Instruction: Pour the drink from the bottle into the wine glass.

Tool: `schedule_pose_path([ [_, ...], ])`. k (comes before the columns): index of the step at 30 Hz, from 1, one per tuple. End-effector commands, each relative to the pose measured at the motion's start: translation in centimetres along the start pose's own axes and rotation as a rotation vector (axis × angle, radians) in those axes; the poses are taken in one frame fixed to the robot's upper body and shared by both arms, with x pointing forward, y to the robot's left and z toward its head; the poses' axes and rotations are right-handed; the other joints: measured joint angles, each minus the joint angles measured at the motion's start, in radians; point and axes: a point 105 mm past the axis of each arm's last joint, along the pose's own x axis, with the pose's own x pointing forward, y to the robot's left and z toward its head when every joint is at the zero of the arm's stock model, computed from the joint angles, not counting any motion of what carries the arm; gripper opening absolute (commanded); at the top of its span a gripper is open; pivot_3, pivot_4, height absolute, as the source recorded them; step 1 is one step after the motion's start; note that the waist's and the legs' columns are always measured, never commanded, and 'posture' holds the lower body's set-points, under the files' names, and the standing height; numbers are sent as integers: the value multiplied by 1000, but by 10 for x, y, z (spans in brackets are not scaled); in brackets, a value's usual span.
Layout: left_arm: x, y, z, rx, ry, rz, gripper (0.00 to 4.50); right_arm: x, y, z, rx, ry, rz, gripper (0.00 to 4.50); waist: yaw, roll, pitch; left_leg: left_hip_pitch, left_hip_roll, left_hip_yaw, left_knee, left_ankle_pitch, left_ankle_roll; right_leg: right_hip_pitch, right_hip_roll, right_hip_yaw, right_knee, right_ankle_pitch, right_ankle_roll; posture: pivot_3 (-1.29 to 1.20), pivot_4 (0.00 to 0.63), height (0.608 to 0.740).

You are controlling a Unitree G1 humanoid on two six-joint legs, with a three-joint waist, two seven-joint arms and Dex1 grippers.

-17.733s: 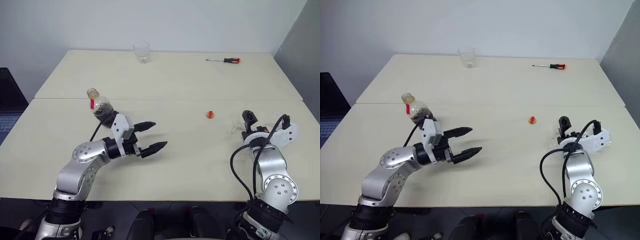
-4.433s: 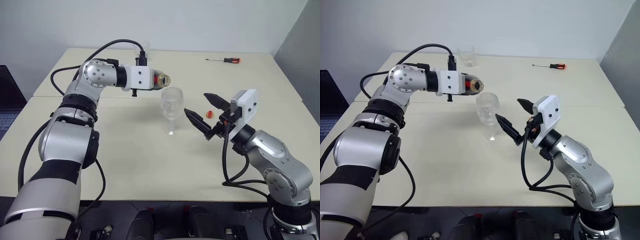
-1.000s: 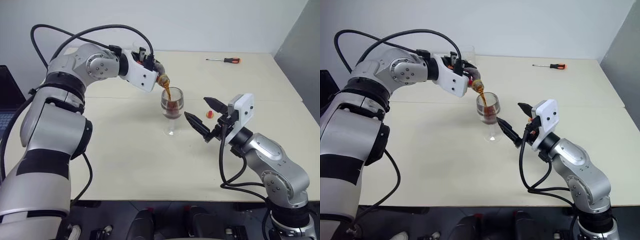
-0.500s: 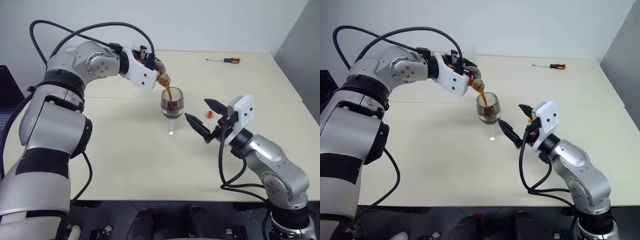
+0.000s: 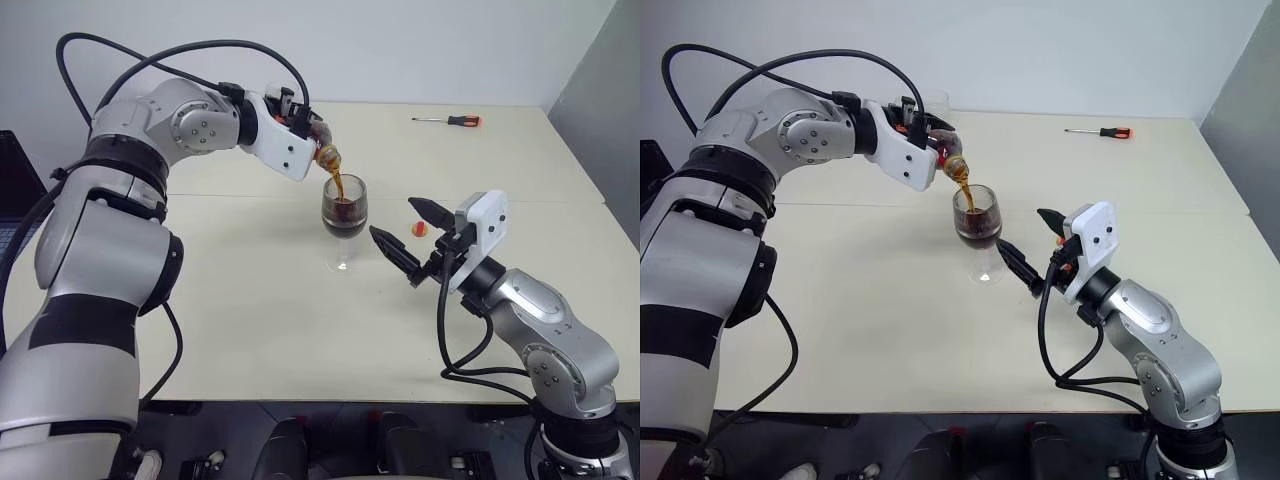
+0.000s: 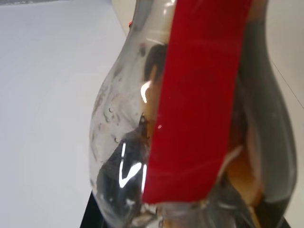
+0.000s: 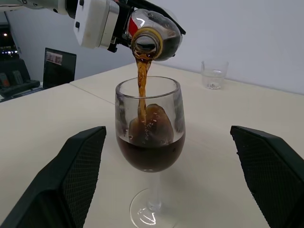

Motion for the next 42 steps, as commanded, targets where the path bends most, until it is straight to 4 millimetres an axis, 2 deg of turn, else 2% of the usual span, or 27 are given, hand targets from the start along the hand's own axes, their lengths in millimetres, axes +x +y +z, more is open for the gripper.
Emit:
schedule_pose_path([
  [1, -10, 24, -3, 36, 16, 67, 1318, -1, 6, 15, -25, -55, 19, 4500, 0, 0, 0, 0, 0, 0, 0, 0, 0, 0, 0, 0, 0, 0, 0, 0, 150, 740],
  [9, -10, 25, -3, 6, 12, 77, 1318, -2, 4, 13, -24, -52, 17, 4500, 0, 0, 0, 0, 0, 0, 0, 0, 0, 0, 0, 0, 0, 0, 0, 0, 150, 740],
  [20, -7, 31, 2, -377, -105, 180, 1318, -2, 3, 12, -24, -48, 7, 4500, -2, 0, 0, 0, 0, 0, 0, 0, 0, 0, 0, 0, 1, 0, 0, 0, 150, 740],
  [35, -8, 29, -3, -797, -259, 327, 1318, -3, 4, 10, -22, -48, 22, 4500, -6, 0, 0, 0, 0, 0, 1, 0, 0, 0, 0, 0, 1, 0, 0, 0, 150, 740],
  [42, -3, 6, -9, -1069, -313, 446, 1318, -5, 14, 9, -43, -41, 77, 4500, -7, 0, 0, 1, 0, -1, 1, 0, 0, 0, 0, 0, 2, 0, 0, 0, 150, 740],
])
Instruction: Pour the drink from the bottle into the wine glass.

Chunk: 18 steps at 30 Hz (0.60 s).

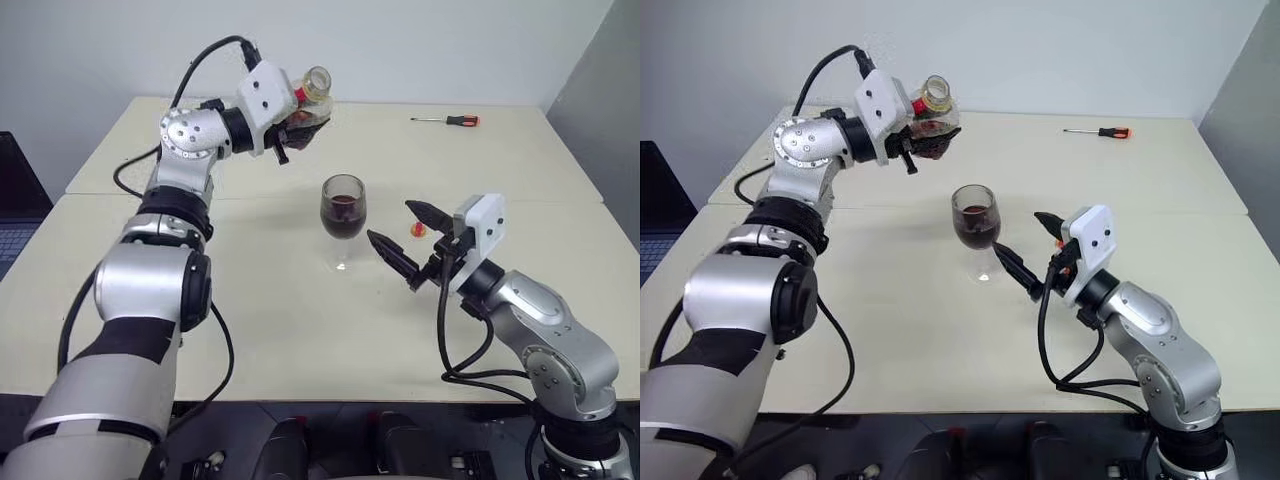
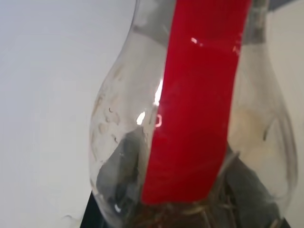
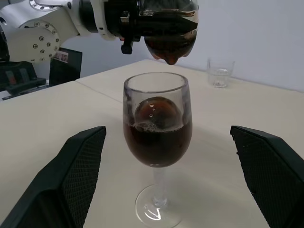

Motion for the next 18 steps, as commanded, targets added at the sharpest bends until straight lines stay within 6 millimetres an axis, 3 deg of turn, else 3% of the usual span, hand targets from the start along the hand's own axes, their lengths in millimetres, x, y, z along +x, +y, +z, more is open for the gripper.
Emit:
schedule_pose_path([
  [1, -3, 11, 8, -84, -88, 112, 1318, -2, 9, 16, -51, -57, 42, 4500, 0, 0, 0, 0, 0, 0, 0, 0, 0, 0, 0, 0, 0, 0, 0, 0, 150, 740],
  [8, -27, 12, -22, -299, -76, 341, 1318, -3, 13, 18, -56, -64, 72, 4500, -1, 0, 0, 1, 2, -2, 0, 0, 0, 0, -1, 1, 1, 0, 0, 0, 150, 740],
  [18, -108, 1, -81, -353, 141, 647, 1318, -10, 29, 21, -52, -104, 186, 4500, 4, 0, -1, 2, 3, -4, 0, 0, 0, 0, -5, 1, 2, 0, 0, 0, 150, 740],
])
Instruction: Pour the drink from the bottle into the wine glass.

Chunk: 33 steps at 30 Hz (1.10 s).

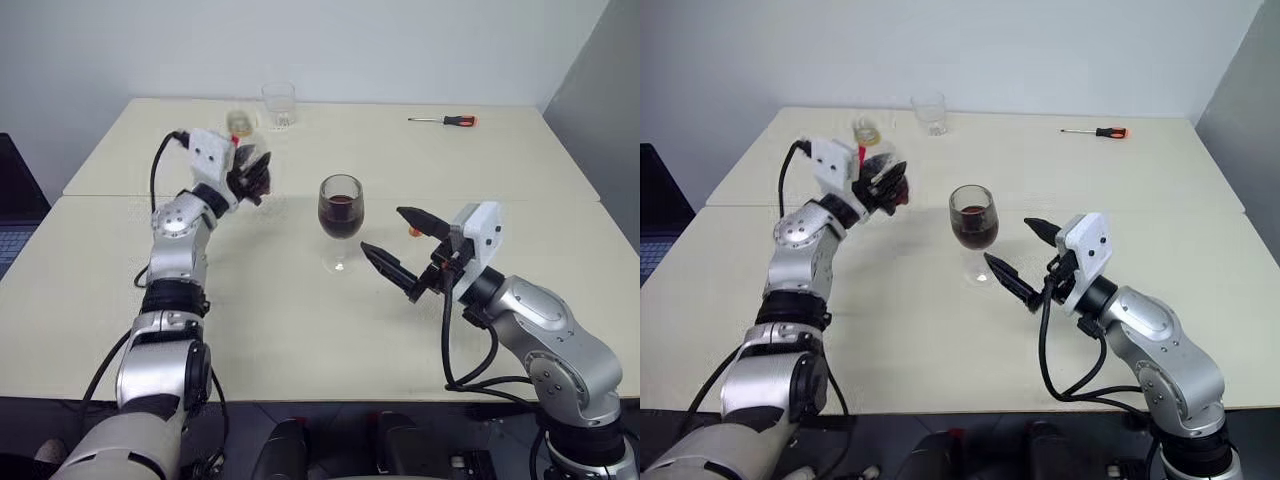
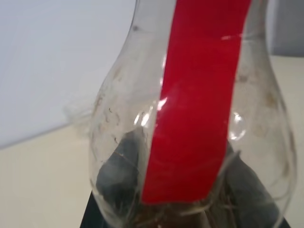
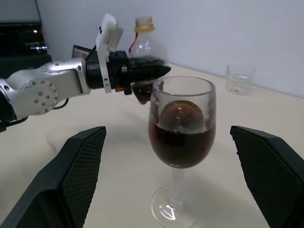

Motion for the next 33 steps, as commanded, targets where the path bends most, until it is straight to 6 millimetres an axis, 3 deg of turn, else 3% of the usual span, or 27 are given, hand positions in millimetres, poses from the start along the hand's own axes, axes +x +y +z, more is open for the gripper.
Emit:
schedule_pose_path([
  [1, -20, 26, 6, 32, -31, 117, 1318, -5, 17, 14, -30, -73, 97, 4500, 3, 0, 0, 0, 0, 0, 0, 0, 0, 0, 0, 0, 0, 0, 0, 0, 150, 740],
  [7, -50, 55, -17, -6, 23, 286, 1318, -10, 29, 14, -46, -97, 186, 4500, 11, -2, -2, 0, 0, 0, 1, 0, 0, 1, 0, -1, 0, 0, 0, 0, 150, 740],
  [11, -59, 66, -22, -31, 31, 353, 1318, -13, 32, 11, -51, -96, 214, 4500, 12, -5, -4, 0, 0, 0, 1, 0, 0, 2, -1, -2, 0, 0, 0, 0, 150, 740],
  [22, -67, 68, -33, -55, 45, 400, 1318, -17, 31, 3, -68, -81, 223, 4500, 9, -5, -4, 1, -1, 0, 0, 0, 0, 2, -2, -1, 0, 0, 0, 0, 150, 740],
  [33, -59, 64, -37, -112, 29, 391, 1318, -12, 22, -2, -71, -56, 188, 4500, 10, -6, -4, 1, -2, 1, 0, 0, 0, 2, -2, -1, -1, 0, 0, 0, 150, 740],
])
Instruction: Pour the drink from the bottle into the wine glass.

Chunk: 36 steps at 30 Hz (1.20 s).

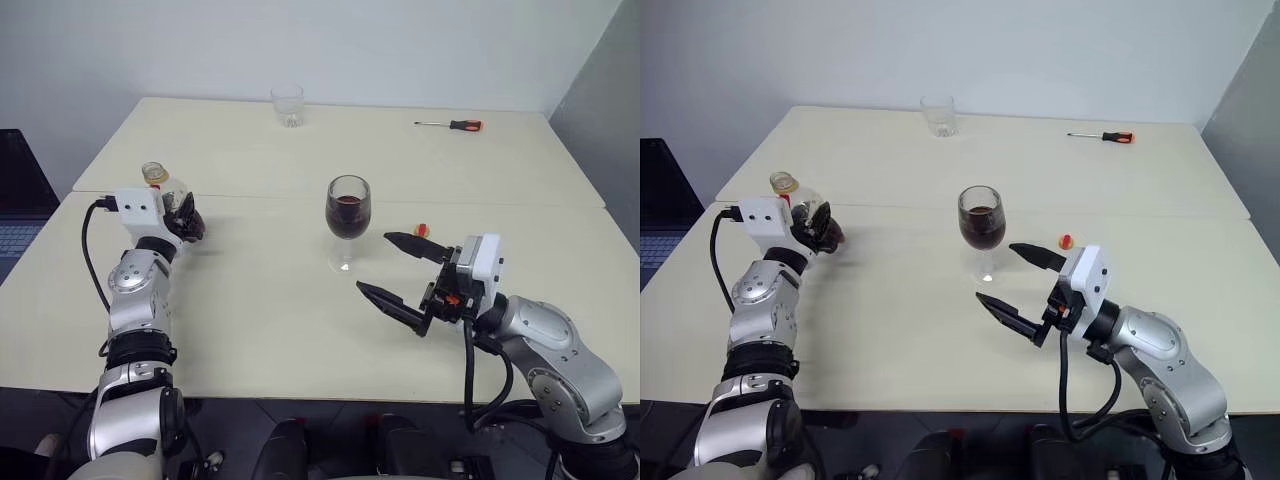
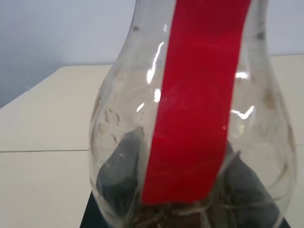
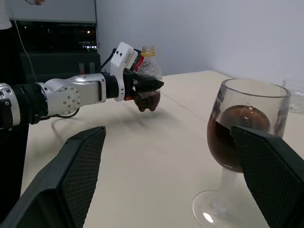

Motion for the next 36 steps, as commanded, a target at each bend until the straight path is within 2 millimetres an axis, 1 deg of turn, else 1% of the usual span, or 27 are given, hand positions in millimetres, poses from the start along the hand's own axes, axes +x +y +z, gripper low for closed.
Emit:
schedule_pose_path([
  [1, 6, 2, 21, -20, -79, 2, 1318, 2, 1, 9, -41, -30, 8, 4500, -1, 0, 0, 0, 0, 0, 0, 0, 0, 0, 0, 0, 0, 0, 0, 0, 150, 740],
  [7, 8, 0, 13, -88, -52, -4, 1318, 2, -2, 7, -43, -19, -10, 4500, -1, 0, 0, 0, 0, 0, 0, 0, 0, 0, 0, 0, 0, 0, 0, 0, 150, 740],
  [9, 9, -1, 12, -112, -48, -12, 1990, 1, -4, 6, -38, -15, -23, 4500, -1, 0, 0, 0, 0, 0, 0, 0, 0, 0, 0, 0, 0, 0, 0, 0, 150, 740],
  [10, 9, -2, 11, -119, -44, -18, 2230, 1, -5, 6, -36, -13, -28, 4500, -1, 0, 0, 0, 0, 0, 0, 0, 0, 0, 0, 0, 0, 0, 0, 0, 150, 740],
  [14, 10, -3, 12, -122, -42, -25, 3568, 1, -6, 5, -35, -11, -36, 4500, -1, 0, 0, 0, 0, 0, 0, 0, 0, 0, 0, 0, 0, 0, 0, 0, 150, 740],
  [17, 9, -2, 13, -127, -44, -27, 4478, 1, -7, 5, -36, -10, -38, 4500, -1, 0, 0, 0, 0, 0, 0, 0, 0, 0, 0, 0, 0, 0, 0, 0, 150, 740],
  [23, 7, -2, 14, -138, -49, -51, 4478, 1, -8, 4, -34, -8, -41, 4500, -1, 0, 0, 0, 0, 0, 0, 0, 0, 0, 0, 0, 0, 0, 0, 0, 150, 740],
  [28, -3, -1, 17, -130, -51, -68, 4478, -1, -8, 3, -32, -4, -50, 4500, -2, 0, 0, 0, 1, -1, 0, 0, 0, 0, 0, 1, 0, 0, 0, 0, 150, 740],
  [32, -18, 3, 20, -109, -47, -55, 4478, -5, -6, 3, -24, 1, -64, 4500, -2, 0, 0, 0, 3, -1, -1, 0, 0, 0, 0, 1, 0, 0, 0, 0, 150, 740],
  [36, -44, 3, 27, -89, -34, -51, 4478, -13, -6, 2, -18, 13, -91, 4500, -2, 0, 0, 0, 4, -1, -1, 0, 0, 0, -1, 2, -1, 0, 0, 0, 150, 740],
])
